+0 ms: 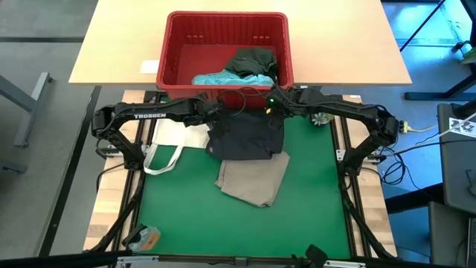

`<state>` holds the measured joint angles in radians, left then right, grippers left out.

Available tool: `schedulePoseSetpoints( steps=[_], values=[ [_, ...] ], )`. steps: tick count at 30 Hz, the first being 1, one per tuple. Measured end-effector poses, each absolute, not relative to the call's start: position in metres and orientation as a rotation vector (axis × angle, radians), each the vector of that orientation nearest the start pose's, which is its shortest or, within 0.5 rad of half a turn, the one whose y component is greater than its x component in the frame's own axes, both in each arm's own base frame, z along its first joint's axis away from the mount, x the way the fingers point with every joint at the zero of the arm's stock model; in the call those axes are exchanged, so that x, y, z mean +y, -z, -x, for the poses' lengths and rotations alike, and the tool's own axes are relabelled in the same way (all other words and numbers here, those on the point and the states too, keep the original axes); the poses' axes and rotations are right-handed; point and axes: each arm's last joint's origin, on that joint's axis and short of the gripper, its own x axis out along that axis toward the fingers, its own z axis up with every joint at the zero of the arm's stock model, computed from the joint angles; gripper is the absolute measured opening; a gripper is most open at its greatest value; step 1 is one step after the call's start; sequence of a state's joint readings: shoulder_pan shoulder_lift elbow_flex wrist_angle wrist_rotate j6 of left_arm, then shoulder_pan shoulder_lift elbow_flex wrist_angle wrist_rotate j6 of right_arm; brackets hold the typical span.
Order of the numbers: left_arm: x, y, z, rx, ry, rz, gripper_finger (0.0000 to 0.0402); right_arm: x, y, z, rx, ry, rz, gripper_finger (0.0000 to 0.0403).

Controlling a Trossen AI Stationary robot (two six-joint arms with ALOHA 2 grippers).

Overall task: Fold Laundry from Bin
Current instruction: Fold the black shorts from the red laundry bin

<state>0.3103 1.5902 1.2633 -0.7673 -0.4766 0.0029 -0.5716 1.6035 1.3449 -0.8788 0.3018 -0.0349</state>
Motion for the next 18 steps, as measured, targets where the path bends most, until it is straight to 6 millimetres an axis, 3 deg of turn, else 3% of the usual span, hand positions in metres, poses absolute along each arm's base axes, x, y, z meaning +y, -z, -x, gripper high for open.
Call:
schedulePoseSetpoints(
  steps=[5,11,18],
  values=[
    [0.11,-0.263,-0.3,1.108,-0.721,-0.073,0.003,-0.182,-0.277,-0.266,1.156,0.758,-0.126,0.0124],
    [0.112,-0.263,-0.299,1.091,-0.778,-0.049,0.0095,-0.182,-0.277,-0.266,1.163,0.784,-0.109,0.018],
    [0.111,-0.263,-0.3,1.089,-0.749,-0.024,0.0157,-0.172,-0.271,-0.253,1.339,0.712,-0.155,0.0196]
  ],
)
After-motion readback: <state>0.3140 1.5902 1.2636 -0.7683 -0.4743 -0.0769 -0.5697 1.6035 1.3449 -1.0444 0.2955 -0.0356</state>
